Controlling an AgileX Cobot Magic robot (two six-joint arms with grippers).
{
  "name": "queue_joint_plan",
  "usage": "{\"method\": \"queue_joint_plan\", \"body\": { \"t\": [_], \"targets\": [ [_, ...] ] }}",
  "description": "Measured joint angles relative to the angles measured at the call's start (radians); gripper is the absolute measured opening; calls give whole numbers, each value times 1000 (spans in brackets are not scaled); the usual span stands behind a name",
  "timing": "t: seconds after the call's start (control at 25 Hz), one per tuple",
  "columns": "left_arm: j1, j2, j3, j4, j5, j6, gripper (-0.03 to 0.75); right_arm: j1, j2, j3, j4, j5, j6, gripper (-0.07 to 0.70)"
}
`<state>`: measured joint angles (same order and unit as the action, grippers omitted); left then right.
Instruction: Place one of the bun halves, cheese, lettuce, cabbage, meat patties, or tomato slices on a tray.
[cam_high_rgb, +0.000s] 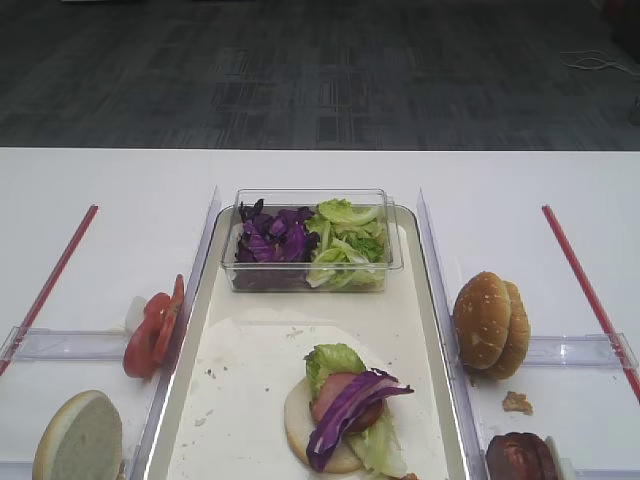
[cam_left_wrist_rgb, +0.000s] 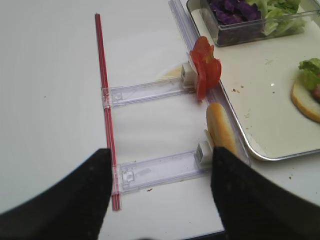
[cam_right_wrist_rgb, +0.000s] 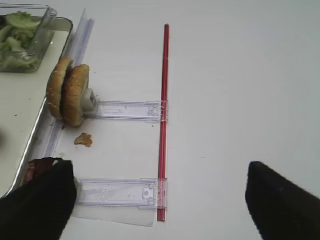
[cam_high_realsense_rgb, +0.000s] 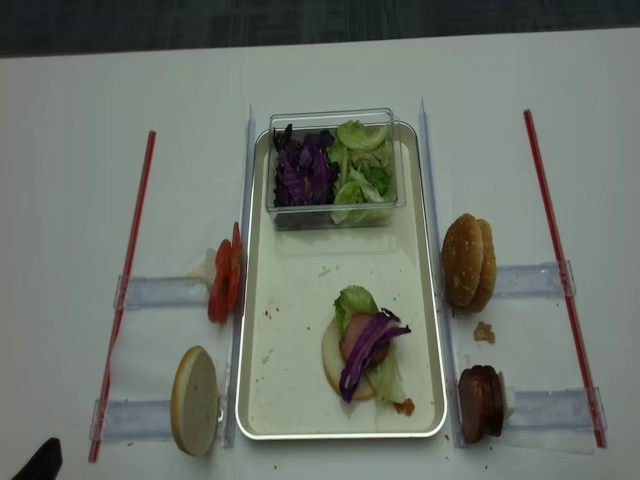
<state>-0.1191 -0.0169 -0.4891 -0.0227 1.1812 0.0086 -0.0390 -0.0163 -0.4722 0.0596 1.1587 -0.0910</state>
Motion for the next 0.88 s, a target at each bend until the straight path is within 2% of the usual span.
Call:
{"method": "queue_joint_plan", "body": {
  "t": [0.16, 0.6, 0.88],
  "targets": [
    [0, 0, 0, 0, 0, 0, 412, -69, 0, 0, 0, 0, -2, 683],
    [0, 0, 0, 0, 0, 0, 412, -74, 0, 0, 0, 0, -4, 682],
    [0, 0, 0, 0, 0, 0, 412, -74, 0, 0, 0, 0, -3, 643]
  ]
}}
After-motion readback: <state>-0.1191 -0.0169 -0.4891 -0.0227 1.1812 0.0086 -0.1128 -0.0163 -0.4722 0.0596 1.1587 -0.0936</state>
